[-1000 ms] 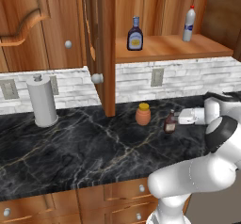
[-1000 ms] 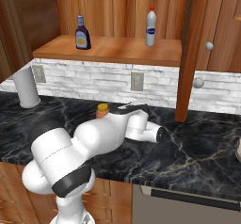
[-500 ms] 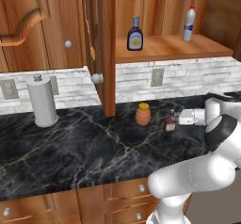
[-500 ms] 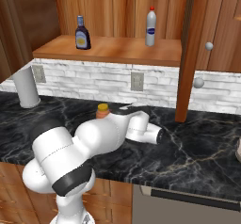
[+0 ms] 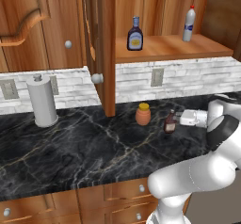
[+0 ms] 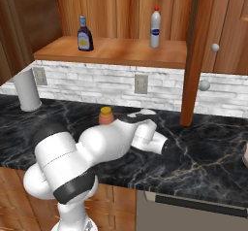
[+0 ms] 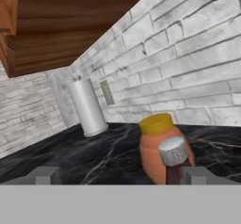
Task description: Pick the ketchup and condiment bottle from the counter and place them in the cabinet.
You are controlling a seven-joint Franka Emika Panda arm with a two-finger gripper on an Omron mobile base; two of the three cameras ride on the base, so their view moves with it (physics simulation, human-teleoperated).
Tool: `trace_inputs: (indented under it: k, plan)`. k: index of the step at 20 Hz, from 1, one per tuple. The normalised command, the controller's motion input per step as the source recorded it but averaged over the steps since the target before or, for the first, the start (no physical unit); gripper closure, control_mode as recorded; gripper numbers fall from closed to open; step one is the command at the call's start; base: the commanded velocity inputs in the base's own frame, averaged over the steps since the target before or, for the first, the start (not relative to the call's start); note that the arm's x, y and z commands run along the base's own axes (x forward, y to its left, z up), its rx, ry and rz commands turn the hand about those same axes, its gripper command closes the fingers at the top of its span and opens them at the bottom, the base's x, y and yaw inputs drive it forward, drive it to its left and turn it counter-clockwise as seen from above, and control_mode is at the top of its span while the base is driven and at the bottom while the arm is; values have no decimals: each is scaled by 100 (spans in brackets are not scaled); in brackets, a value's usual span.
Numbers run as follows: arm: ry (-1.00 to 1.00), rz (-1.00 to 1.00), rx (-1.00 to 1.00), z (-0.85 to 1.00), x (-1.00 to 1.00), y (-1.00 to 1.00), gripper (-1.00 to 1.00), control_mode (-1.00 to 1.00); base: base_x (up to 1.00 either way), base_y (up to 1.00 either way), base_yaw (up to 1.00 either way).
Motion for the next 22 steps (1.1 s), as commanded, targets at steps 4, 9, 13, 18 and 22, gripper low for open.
trace_inputs:
  k: [4, 9, 13, 18, 22]
  plan:
    - [0, 0, 1, 0, 2, 0, -100, -100, 0, 0, 0]
    - [0, -1, 1, 0, 17, 0, -100, -100, 0, 0, 0]
    - [0, -2, 2, 0, 14, -3, -100, -100, 0, 0, 0]
    - [0, -3, 0, 0, 7, -6, -100, -100, 0, 0, 0]
    - [0, -1, 0, 0, 10, 0, -100, -100, 0, 0, 0]
